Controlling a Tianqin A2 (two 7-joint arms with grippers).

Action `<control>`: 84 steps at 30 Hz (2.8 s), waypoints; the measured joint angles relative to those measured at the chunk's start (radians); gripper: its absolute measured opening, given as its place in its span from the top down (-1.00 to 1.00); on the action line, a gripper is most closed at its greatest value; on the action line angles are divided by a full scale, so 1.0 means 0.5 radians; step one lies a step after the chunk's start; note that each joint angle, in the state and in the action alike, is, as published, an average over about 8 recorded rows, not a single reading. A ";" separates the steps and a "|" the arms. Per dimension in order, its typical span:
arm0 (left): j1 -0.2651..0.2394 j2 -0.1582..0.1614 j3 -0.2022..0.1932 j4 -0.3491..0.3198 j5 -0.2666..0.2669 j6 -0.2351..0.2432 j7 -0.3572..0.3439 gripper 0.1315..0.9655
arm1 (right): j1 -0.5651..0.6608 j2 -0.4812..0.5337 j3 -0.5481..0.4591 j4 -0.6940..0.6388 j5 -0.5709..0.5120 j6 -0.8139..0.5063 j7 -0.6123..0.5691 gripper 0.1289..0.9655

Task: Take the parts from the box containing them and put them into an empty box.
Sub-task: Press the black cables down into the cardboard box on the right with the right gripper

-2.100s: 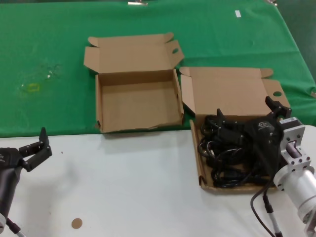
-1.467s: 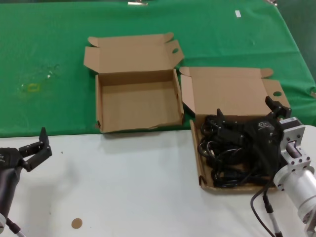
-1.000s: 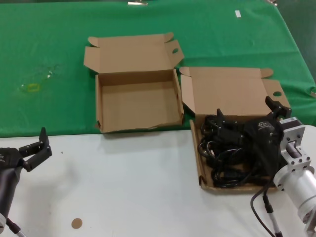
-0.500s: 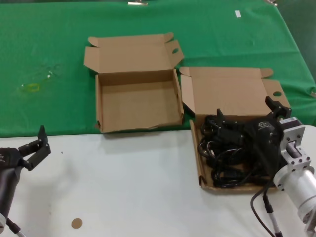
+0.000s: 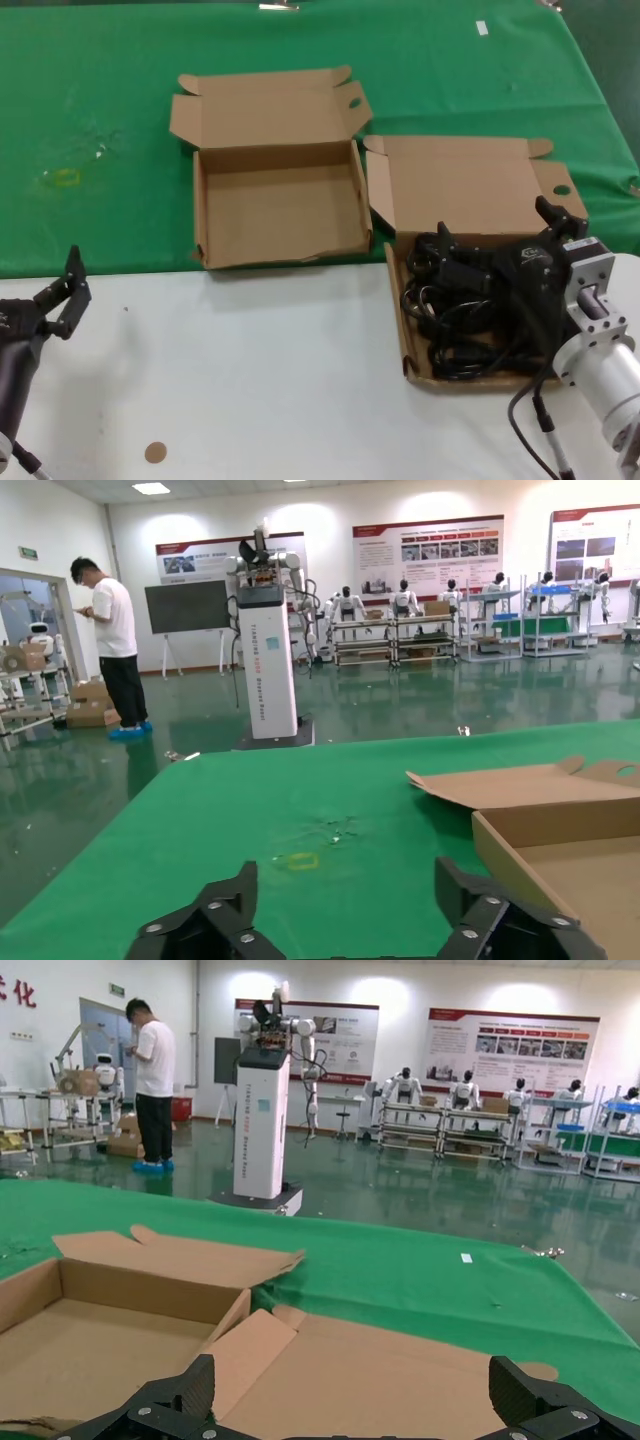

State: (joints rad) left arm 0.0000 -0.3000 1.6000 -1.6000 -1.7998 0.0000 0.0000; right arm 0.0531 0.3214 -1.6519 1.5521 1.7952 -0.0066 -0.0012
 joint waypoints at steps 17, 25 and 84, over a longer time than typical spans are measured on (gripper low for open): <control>0.000 0.000 0.000 0.000 0.000 0.000 -0.001 0.44 | 0.228 1.022 -0.674 0.186 0.518 0.123 0.160 -1.00; 0.000 0.000 0.000 0.000 0.000 0.000 -0.001 0.74 | 0.614 1.496 -1.043 0.164 0.310 -0.253 0.461 -1.00; 0.000 0.000 0.000 0.000 0.000 0.000 -0.001 0.97 | 1.750 0.828 -1.079 -1.040 -0.822 -2.419 -0.341 -0.31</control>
State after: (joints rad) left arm 0.0000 -0.3000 1.6000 -1.6000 -1.7997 0.0000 -0.0003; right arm 0.9280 0.7355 -2.1916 1.0319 1.3843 -1.2164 -0.1716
